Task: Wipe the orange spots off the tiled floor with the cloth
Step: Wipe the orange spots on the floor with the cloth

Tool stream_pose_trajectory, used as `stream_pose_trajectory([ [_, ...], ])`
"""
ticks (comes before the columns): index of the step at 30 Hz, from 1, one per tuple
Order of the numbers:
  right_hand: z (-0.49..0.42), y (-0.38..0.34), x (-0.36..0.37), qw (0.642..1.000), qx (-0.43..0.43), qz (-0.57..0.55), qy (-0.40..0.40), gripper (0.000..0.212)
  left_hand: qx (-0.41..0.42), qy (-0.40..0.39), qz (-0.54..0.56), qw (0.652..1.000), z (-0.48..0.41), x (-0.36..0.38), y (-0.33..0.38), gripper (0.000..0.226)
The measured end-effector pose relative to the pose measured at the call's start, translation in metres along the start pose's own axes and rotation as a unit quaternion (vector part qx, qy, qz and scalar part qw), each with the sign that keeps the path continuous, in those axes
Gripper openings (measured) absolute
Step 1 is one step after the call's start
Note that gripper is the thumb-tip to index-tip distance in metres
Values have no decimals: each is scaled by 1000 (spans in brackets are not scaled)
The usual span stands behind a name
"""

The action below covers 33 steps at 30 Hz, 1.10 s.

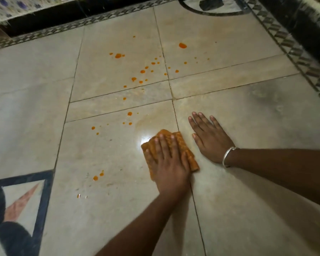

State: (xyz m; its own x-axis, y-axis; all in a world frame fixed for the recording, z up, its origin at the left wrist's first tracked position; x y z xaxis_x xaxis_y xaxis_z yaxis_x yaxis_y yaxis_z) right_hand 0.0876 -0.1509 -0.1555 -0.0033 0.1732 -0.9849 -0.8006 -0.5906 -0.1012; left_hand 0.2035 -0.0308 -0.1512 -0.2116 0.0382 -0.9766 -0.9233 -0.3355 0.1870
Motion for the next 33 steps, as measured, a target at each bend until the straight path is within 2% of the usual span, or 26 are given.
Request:
stream_pose_trajectory([
  [4,0,0,0,1000,-3,11,-2,64,146,-26,-40,988,-52,-7,20,65],
  [5,-1,-1,0,1000,-4,14,-4,64,156,-32,-50,986,-68,-11,15,66],
  [10,0,2,2,1000,1,6,-18,65,74,-49,-26,996,-97,-21,-31,64],
  [14,-2,2,3,999,-6,0,-34,69,-5,-42,3,999,-44,-14,-52,66],
  [18,-5,0,2,997,-12,-21,-73,77,-47,-16,24,998,31,-8,-41,68],
  [20,-7,1,0,995,-7,-24,-98,69,-37,-35,28,998,62,2,-20,69],
  [22,-6,-2,-3,992,-8,-20,-122,64,18,-68,28,997,78,9,1,71],
  [24,-6,-4,-6,990,-7,-19,-138,64,88,-79,26,993,71,8,9,71],
  [26,-7,-7,-8,989,-4,-21,-149,65,118,-66,8,991,50,1,-1,70],
  [30,-5,-12,-10,983,-8,-18,-180,67,-16,-38,36,999,25,-14,-69,68],
  [33,-6,-12,-12,979,-13,-11,-204,69,-38,-53,18,998,49,-23,-93,61],
])
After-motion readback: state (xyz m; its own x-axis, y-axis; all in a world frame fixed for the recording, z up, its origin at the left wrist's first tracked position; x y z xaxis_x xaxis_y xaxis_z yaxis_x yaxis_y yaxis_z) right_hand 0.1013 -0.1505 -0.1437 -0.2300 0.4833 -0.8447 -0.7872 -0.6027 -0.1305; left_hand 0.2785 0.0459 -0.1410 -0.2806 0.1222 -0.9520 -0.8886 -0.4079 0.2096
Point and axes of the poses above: each hand's wrist, its own z-axis away from the middle knuckle, its own x-axis out of the palm, y = z × x, the point moved 9 cm from there along -z, towards the middle knuckle, and after that the axes turned 6 degrees about -y, right-handed, at the moved point
